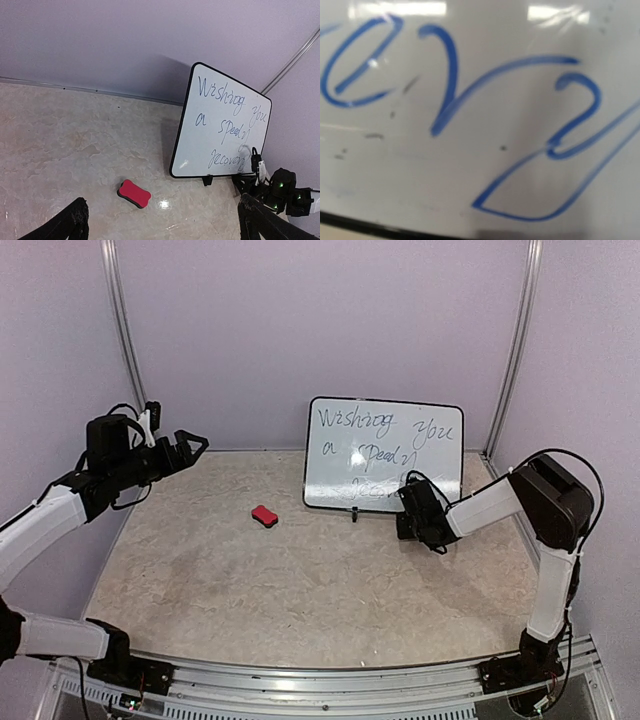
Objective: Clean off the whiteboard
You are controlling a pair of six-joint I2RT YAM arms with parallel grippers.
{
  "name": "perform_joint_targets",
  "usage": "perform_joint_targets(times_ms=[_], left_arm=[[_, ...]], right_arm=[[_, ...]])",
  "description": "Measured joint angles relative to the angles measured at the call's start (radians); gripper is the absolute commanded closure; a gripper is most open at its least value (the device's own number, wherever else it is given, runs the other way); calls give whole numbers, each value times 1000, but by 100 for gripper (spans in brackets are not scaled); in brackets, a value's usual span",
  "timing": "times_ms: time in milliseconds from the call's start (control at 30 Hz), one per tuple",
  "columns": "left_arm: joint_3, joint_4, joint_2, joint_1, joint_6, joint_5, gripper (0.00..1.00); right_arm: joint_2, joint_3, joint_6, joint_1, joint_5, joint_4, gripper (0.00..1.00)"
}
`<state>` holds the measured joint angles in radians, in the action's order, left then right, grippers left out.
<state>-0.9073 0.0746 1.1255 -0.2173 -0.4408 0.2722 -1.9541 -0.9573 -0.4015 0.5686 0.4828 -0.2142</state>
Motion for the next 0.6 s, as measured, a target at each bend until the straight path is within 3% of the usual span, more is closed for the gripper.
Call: perform_joint_targets(times_ms=[500, 600], left_arm=[[4, 0, 0, -5, 0, -40, 1], [4, 0, 0, -6, 0, -45, 1]], right_arm=[[0, 39, 138, 51, -126, -113, 100], [0, 39, 148, 51, -127, -115, 86]])
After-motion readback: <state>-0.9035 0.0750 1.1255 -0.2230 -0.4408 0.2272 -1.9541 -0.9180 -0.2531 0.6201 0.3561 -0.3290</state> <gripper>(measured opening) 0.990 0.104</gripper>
